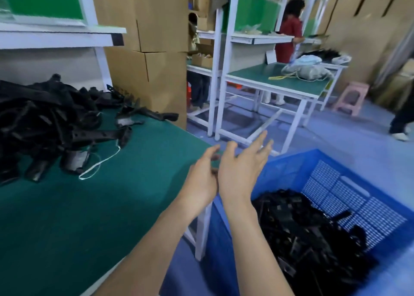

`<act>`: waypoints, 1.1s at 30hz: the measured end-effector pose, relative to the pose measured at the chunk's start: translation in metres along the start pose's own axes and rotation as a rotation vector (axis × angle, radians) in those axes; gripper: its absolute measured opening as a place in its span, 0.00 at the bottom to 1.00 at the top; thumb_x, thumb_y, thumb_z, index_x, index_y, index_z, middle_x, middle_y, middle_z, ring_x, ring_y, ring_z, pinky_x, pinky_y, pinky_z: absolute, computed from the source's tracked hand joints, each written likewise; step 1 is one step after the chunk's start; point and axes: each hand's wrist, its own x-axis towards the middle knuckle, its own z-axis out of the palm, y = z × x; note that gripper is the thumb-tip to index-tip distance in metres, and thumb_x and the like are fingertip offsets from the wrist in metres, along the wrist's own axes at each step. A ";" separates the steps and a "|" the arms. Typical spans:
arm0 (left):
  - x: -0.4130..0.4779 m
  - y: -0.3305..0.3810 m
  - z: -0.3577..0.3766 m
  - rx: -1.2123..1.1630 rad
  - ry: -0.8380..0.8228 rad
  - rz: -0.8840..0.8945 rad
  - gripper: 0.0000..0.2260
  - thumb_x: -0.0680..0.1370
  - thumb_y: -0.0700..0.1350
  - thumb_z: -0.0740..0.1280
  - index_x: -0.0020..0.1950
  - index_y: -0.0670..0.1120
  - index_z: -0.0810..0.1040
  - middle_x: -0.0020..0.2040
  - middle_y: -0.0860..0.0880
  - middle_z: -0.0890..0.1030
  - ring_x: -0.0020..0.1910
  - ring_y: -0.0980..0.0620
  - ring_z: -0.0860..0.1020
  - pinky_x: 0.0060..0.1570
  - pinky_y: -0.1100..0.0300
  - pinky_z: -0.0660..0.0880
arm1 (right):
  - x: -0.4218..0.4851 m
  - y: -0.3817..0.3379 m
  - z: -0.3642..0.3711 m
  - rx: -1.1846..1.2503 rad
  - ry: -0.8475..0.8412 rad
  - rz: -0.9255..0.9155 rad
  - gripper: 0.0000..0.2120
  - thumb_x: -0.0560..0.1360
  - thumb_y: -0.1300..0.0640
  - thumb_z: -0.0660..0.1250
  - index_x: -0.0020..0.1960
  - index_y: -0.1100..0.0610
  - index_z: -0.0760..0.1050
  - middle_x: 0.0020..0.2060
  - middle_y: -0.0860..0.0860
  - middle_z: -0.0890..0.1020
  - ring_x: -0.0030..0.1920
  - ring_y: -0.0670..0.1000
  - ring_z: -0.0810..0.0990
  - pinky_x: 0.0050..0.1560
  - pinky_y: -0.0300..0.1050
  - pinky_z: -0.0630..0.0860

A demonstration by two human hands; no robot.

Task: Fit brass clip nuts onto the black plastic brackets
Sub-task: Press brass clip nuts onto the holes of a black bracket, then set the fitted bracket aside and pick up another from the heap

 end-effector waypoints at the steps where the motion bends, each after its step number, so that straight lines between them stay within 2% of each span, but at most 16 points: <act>1: -0.001 0.002 -0.004 -0.086 0.012 -0.026 0.15 0.83 0.35 0.60 0.69 0.43 0.75 0.56 0.51 0.82 0.49 0.51 0.78 0.50 0.60 0.78 | -0.001 -0.002 0.004 0.009 -0.027 -0.034 0.34 0.82 0.52 0.58 0.82 0.54 0.45 0.81 0.56 0.44 0.80 0.57 0.46 0.78 0.58 0.51; 4: -0.007 0.011 -0.021 -0.555 0.042 -0.176 0.09 0.85 0.41 0.58 0.51 0.43 0.77 0.39 0.51 0.82 0.37 0.58 0.79 0.36 0.67 0.77 | -0.014 -0.015 0.024 0.009 -0.120 -0.129 0.30 0.83 0.54 0.57 0.82 0.52 0.50 0.81 0.54 0.47 0.80 0.53 0.45 0.78 0.57 0.52; 6: -0.015 0.014 -0.044 -0.608 0.131 -0.223 0.07 0.84 0.44 0.59 0.52 0.44 0.75 0.38 0.50 0.77 0.33 0.59 0.76 0.32 0.68 0.75 | -0.030 -0.027 0.041 0.015 -0.193 -0.173 0.29 0.82 0.56 0.57 0.81 0.52 0.52 0.81 0.53 0.48 0.80 0.52 0.46 0.78 0.55 0.52; 8: -0.027 0.008 -0.076 -0.400 0.202 -0.178 0.05 0.83 0.44 0.61 0.50 0.48 0.76 0.38 0.52 0.76 0.35 0.57 0.74 0.34 0.67 0.74 | -0.049 -0.041 0.058 0.035 -0.275 -0.215 0.28 0.82 0.56 0.56 0.80 0.51 0.53 0.81 0.52 0.50 0.80 0.51 0.46 0.79 0.54 0.51; 10: -0.044 0.001 -0.114 -0.030 0.246 -0.058 0.08 0.83 0.40 0.63 0.48 0.51 0.76 0.41 0.57 0.77 0.41 0.56 0.74 0.40 0.68 0.75 | -0.072 -0.054 0.079 0.052 -0.378 -0.275 0.27 0.82 0.56 0.56 0.80 0.50 0.54 0.80 0.51 0.52 0.79 0.50 0.47 0.79 0.54 0.50; 11: -0.055 -0.005 -0.135 0.210 0.264 0.007 0.11 0.82 0.36 0.64 0.51 0.53 0.76 0.46 0.58 0.78 0.47 0.56 0.77 0.48 0.68 0.77 | -0.086 -0.060 0.090 0.061 -0.440 -0.315 0.27 0.82 0.56 0.56 0.80 0.50 0.55 0.80 0.51 0.53 0.79 0.50 0.48 0.79 0.54 0.50; 13: -0.082 -0.016 -0.182 0.562 0.340 0.034 0.15 0.79 0.37 0.67 0.65 0.47 0.74 0.59 0.52 0.78 0.61 0.48 0.77 0.63 0.54 0.75 | -0.123 -0.074 0.116 0.092 -0.574 -0.407 0.26 0.82 0.55 0.56 0.79 0.50 0.56 0.79 0.51 0.56 0.79 0.51 0.50 0.79 0.53 0.51; 15: -0.112 -0.028 -0.226 0.882 0.389 -0.011 0.26 0.75 0.40 0.72 0.72 0.42 0.71 0.64 0.45 0.77 0.65 0.41 0.74 0.65 0.47 0.69 | -0.157 -0.084 0.141 0.099 -0.708 -0.488 0.25 0.83 0.54 0.56 0.79 0.50 0.57 0.79 0.51 0.58 0.79 0.51 0.51 0.79 0.53 0.52; 17: -0.152 -0.042 -0.269 1.121 0.447 -0.132 0.31 0.73 0.42 0.77 0.74 0.43 0.70 0.66 0.43 0.76 0.65 0.38 0.73 0.64 0.44 0.69 | -0.193 -0.093 0.168 0.067 -0.866 -0.561 0.26 0.83 0.52 0.56 0.80 0.50 0.56 0.79 0.52 0.58 0.79 0.52 0.51 0.79 0.54 0.51; 19: -0.192 -0.051 -0.299 1.210 0.571 -0.240 0.29 0.75 0.55 0.73 0.73 0.45 0.72 0.67 0.43 0.75 0.67 0.37 0.72 0.65 0.40 0.70 | -0.223 -0.098 0.193 -0.010 -0.983 -0.624 0.26 0.84 0.51 0.56 0.80 0.51 0.55 0.79 0.53 0.58 0.79 0.53 0.52 0.79 0.55 0.51; 21: -0.223 -0.059 -0.324 1.282 0.633 -0.312 0.35 0.76 0.69 0.60 0.72 0.45 0.74 0.68 0.42 0.75 0.69 0.37 0.71 0.68 0.38 0.69 | -0.247 -0.101 0.214 -0.075 -1.061 -0.663 0.26 0.84 0.50 0.56 0.80 0.51 0.55 0.79 0.54 0.58 0.79 0.54 0.53 0.79 0.56 0.52; 24: -0.243 -0.071 -0.349 1.195 0.621 -0.542 0.47 0.69 0.80 0.45 0.80 0.53 0.58 0.80 0.47 0.59 0.80 0.43 0.54 0.78 0.45 0.53 | -0.274 -0.102 0.239 -0.135 -1.145 -0.675 0.26 0.84 0.49 0.55 0.80 0.52 0.55 0.79 0.55 0.59 0.79 0.56 0.54 0.79 0.56 0.52; 26: -0.243 -0.078 -0.356 1.090 0.625 -0.563 0.48 0.66 0.79 0.43 0.82 0.56 0.50 0.82 0.49 0.51 0.81 0.46 0.46 0.80 0.49 0.49 | -0.285 -0.105 0.253 -0.162 -1.191 -0.655 0.27 0.84 0.47 0.54 0.81 0.52 0.54 0.79 0.55 0.60 0.79 0.55 0.54 0.79 0.56 0.50; 29: -0.227 -0.081 -0.363 1.035 0.624 -0.493 0.41 0.74 0.73 0.54 0.82 0.54 0.50 0.83 0.48 0.49 0.81 0.46 0.49 0.79 0.51 0.53 | -0.292 -0.110 0.272 -0.140 -1.270 -0.626 0.25 0.84 0.44 0.52 0.80 0.50 0.58 0.75 0.53 0.68 0.77 0.54 0.61 0.78 0.53 0.54; 31: -0.215 -0.083 -0.369 1.041 0.617 -0.453 0.37 0.79 0.64 0.62 0.82 0.52 0.50 0.82 0.47 0.51 0.81 0.46 0.52 0.77 0.52 0.56 | -0.294 -0.113 0.280 -0.050 -1.370 -0.557 0.23 0.84 0.42 0.51 0.77 0.46 0.63 0.71 0.49 0.73 0.72 0.51 0.67 0.68 0.46 0.67; 33: -0.205 -0.085 -0.378 1.049 0.608 -0.441 0.37 0.80 0.58 0.65 0.82 0.51 0.49 0.82 0.46 0.52 0.81 0.46 0.53 0.77 0.52 0.57 | -0.295 -0.115 0.285 0.030 -1.429 -0.524 0.19 0.84 0.43 0.51 0.73 0.42 0.68 0.67 0.43 0.76 0.64 0.45 0.72 0.54 0.37 0.68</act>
